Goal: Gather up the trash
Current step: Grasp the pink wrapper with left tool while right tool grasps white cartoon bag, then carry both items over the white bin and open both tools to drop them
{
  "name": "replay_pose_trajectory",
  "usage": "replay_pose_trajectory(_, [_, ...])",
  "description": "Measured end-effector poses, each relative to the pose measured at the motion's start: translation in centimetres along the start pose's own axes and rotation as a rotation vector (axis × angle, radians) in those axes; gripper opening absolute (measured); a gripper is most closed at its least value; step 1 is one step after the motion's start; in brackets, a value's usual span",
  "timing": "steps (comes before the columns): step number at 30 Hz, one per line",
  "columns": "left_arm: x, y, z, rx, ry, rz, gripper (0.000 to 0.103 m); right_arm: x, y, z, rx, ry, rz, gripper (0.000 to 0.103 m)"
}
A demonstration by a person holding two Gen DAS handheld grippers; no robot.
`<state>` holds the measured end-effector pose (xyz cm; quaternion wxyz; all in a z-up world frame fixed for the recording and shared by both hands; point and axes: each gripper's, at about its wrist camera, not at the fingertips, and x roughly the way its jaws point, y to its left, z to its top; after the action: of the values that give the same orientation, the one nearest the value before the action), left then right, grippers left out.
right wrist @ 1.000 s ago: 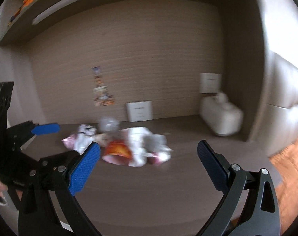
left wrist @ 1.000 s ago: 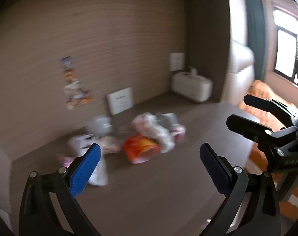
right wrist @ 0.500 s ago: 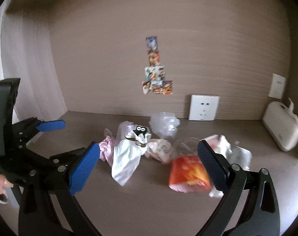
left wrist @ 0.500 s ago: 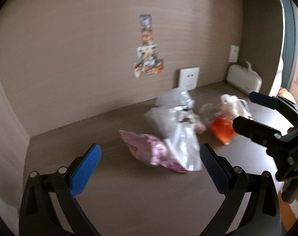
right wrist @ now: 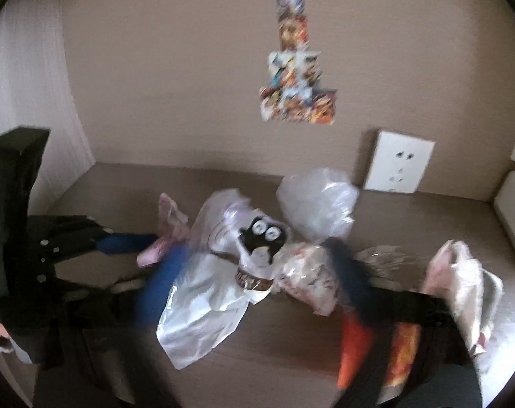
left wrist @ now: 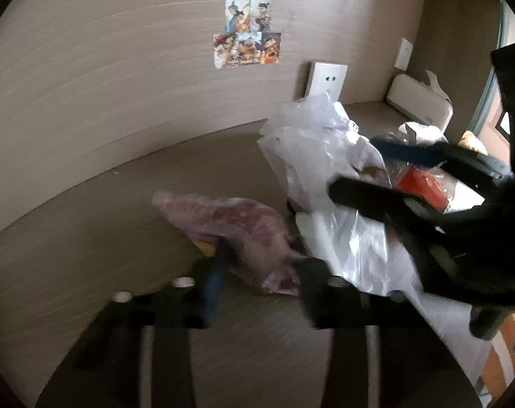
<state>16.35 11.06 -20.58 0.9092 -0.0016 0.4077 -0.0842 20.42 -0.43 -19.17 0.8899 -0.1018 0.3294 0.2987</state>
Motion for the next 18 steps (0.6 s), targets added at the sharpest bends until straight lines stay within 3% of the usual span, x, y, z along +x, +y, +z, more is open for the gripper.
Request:
replay_pose_trajectory(1, [0.1, -0.2, 0.0, 0.008, 0.002, -0.008, 0.016, 0.0, 0.1, -0.1, -0.001, -0.001, 0.011, 0.046])
replay_pose_trajectory(3, [0.2, -0.7, 0.1, 0.03, -0.003, -0.007, 0.012, -0.1, 0.5, -0.1, -0.008, -0.009, 0.003, 0.039])
replay_pose_trajectory(10, [-0.7, -0.2, 0.5, 0.012, -0.017, -0.003, 0.01, -1.5, 0.4, 0.2, 0.032, -0.034, 0.021, 0.037])
replay_pose_trajectory(18, [-5.9, -1.0, 0.8, 0.027, -0.079, 0.026, 0.01, -6.9, 0.0, 0.8, 0.058, -0.099, 0.029, 0.037])
